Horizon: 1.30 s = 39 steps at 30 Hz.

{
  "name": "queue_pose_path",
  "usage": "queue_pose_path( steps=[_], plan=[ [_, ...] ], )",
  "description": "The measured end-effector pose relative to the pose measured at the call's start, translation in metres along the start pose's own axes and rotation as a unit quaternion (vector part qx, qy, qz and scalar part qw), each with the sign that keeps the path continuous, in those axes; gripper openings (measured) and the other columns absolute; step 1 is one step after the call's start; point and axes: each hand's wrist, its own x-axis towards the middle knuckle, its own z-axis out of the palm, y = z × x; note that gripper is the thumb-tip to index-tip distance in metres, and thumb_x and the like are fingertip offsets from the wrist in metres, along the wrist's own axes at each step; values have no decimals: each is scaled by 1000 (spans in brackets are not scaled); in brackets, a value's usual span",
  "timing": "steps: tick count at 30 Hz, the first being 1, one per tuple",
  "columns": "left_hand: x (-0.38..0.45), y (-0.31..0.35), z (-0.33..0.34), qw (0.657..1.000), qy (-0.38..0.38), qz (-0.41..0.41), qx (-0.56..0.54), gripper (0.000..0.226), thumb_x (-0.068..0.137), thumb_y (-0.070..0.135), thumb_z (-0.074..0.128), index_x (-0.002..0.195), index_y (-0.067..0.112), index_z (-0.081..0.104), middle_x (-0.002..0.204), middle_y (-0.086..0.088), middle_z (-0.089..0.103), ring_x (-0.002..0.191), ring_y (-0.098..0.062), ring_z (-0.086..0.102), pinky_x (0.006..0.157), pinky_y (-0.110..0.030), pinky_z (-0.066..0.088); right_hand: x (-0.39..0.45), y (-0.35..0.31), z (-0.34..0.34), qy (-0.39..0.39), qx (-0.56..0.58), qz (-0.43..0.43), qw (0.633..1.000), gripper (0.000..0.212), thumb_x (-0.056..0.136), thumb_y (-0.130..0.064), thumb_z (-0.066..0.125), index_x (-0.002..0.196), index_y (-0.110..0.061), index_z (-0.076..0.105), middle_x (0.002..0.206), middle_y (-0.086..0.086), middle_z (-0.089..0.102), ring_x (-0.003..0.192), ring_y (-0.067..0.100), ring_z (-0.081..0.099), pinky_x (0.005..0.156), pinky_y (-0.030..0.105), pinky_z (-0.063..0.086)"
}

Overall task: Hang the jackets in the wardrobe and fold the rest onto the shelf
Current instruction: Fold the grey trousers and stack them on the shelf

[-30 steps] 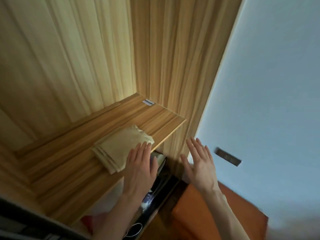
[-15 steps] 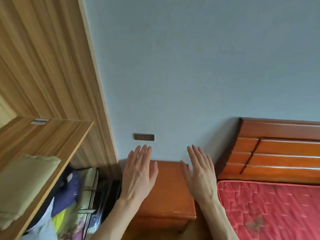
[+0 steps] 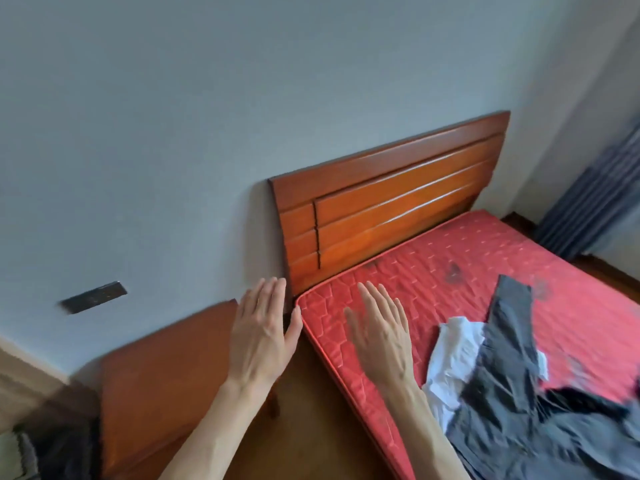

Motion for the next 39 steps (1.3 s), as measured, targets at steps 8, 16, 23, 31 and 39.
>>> queue_pose_path(
  steps=[8, 16, 23, 31, 39],
  plan=[
    [-4, 170, 73, 990, -59, 105, -74, 56, 105, 41, 47, 145, 3, 56, 146, -16, 61, 142, -32, 50, 117, -53, 42, -62, 144, -73, 48, -35, 111, 992, 59, 107, -53, 45, 156, -19, 45, 161, -2, 45, 156, 16, 28, 126, 44, 26],
    [-20, 300, 126, 961, -98, 219, -140, 60, 110, 48, 33, 146, 6, 56, 148, -13, 59, 145, -29, 47, 120, -50, 39, -112, 239, -140, 104, -76, 204, 971, 58, 105, -41, 55, 156, -14, 45, 162, 1, 44, 156, 20, 30, 125, 49, 28],
    [-20, 366, 167, 926, -100, 318, -175, 53, 107, 42, 48, 147, 8, 52, 149, -11, 58, 145, -26, 46, 125, -42, 31, -134, 294, -171, 153, -114, 269, 944, 58, 106, -43, 56, 156, -16, 45, 161, 2, 45, 156, 17, 29, 127, 45, 24],
    [1, 415, 231, 892, -151, 369, -211, 51, 103, 37, 50, 143, 5, 59, 145, -12, 61, 142, -27, 52, 120, -46, 38, -147, 353, -178, 180, -159, 340, 909, 57, 105, -45, 54, 154, -16, 47, 159, 3, 48, 155, 15, 31, 126, 47, 28],
    [-2, 435, 327, 857, -243, 402, -209, 47, 100, 33, 55, 137, 4, 64, 138, -12, 66, 136, -29, 56, 113, -49, 47, -168, 419, -137, 111, -195, 392, 892, 59, 98, -28, 68, 152, -13, 50, 157, 6, 50, 152, 20, 36, 125, 49, 28]
  ],
)
